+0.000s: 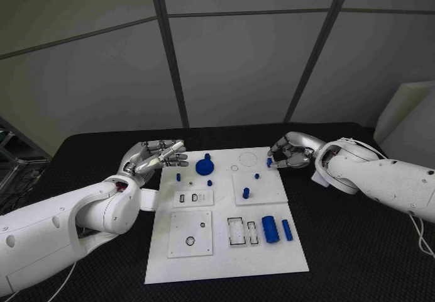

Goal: Assemble the parts on the task board

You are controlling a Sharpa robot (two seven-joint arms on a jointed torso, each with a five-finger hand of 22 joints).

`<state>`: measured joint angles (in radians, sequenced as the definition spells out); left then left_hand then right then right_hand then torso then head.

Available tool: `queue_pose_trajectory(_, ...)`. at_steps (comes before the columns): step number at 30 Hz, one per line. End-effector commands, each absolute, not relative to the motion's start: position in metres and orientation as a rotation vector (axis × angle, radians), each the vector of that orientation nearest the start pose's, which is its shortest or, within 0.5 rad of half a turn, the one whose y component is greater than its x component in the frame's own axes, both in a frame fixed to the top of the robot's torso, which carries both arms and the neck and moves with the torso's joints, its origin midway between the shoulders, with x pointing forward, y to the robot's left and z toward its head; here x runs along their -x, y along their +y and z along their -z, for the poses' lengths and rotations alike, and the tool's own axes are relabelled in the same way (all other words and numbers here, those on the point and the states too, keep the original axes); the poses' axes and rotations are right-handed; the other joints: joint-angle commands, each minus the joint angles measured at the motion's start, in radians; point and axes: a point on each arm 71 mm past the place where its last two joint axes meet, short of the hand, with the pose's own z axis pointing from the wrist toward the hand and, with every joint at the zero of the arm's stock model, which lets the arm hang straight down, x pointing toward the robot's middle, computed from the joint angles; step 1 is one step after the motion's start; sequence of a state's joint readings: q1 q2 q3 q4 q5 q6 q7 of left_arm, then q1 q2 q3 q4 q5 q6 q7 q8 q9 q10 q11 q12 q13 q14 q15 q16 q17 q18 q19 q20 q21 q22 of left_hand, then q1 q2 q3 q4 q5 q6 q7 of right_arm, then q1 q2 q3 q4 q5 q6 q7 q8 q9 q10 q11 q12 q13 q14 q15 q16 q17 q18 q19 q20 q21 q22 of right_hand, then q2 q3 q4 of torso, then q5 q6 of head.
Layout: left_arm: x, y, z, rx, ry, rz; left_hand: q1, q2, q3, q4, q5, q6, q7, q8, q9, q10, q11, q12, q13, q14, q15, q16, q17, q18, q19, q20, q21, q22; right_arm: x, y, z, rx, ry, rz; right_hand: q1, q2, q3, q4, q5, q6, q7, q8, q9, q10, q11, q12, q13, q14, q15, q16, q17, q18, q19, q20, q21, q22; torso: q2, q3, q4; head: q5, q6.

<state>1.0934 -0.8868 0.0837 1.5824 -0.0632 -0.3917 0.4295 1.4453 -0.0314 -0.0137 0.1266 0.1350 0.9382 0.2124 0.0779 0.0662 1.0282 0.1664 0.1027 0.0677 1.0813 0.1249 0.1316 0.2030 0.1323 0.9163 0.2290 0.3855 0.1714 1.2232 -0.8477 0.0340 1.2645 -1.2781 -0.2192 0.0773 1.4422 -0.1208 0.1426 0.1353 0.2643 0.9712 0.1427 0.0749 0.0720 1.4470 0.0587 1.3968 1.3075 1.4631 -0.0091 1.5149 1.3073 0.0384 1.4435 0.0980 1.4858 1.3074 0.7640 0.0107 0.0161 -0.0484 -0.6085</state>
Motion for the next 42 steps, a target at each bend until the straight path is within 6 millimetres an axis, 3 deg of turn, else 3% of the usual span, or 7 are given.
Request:
queue_pose_trajectory(1, -0.4775, 0.218, 0.1741, 1.096, 1.311, 1.547, 0.006, 0.0, 0.002, -0.006, -0.003, 0.006, 0.002, -0.006, 0.0, 0.007, 0.0, -0.004, 0.0, 0.001, -0.003, -0.005, 0.001, 0.05, -0.002, -0.001, 0.001, 0.0, -0.5365, -0.2778, 0.1659, -0.003, 1.68, -0.634, 0.0, 0.008, 0.002, -0.004, 0.004, 0.006, 0.001, 0.007, 0.001, 0.007, -0.001, 0.005, 0.102, 0.083, -0.005, 0.003, 0.153, -0.002, 0.009, 0.001, 0.003, 0.115, 0.0, 0.0003, -0.0007, 0.002, -0.002)
queue_pose_trajectory(42, -0.4779, 0.2173, 0.1754, 1.101, 1.316, 1.545, 0.007, 0.001, 0.003, -0.009, -0.003, 0.005, 0.003, -0.007, 0.0, 0.006, 0.001, -0.005, 0.0, 0.0, -0.002, -0.007, 0.002, 0.05, -0.001, -0.001, 0.002, 0.001, -0.5432, -0.2708, 0.1721, -0.012, 1.676, -0.615, -0.013, 0.038, 0.008, 0.003, 0.001, 0.052, 0.006, 0.02, 0.004, 0.012, 0.004, 0.012, 0.109, 0.085, 0.0, 0.006, 0.158, -0.003, 0.015, 0.005, 0.007, 0.123, -0.001, 0.0, -0.0011, 0.006, -0.011)
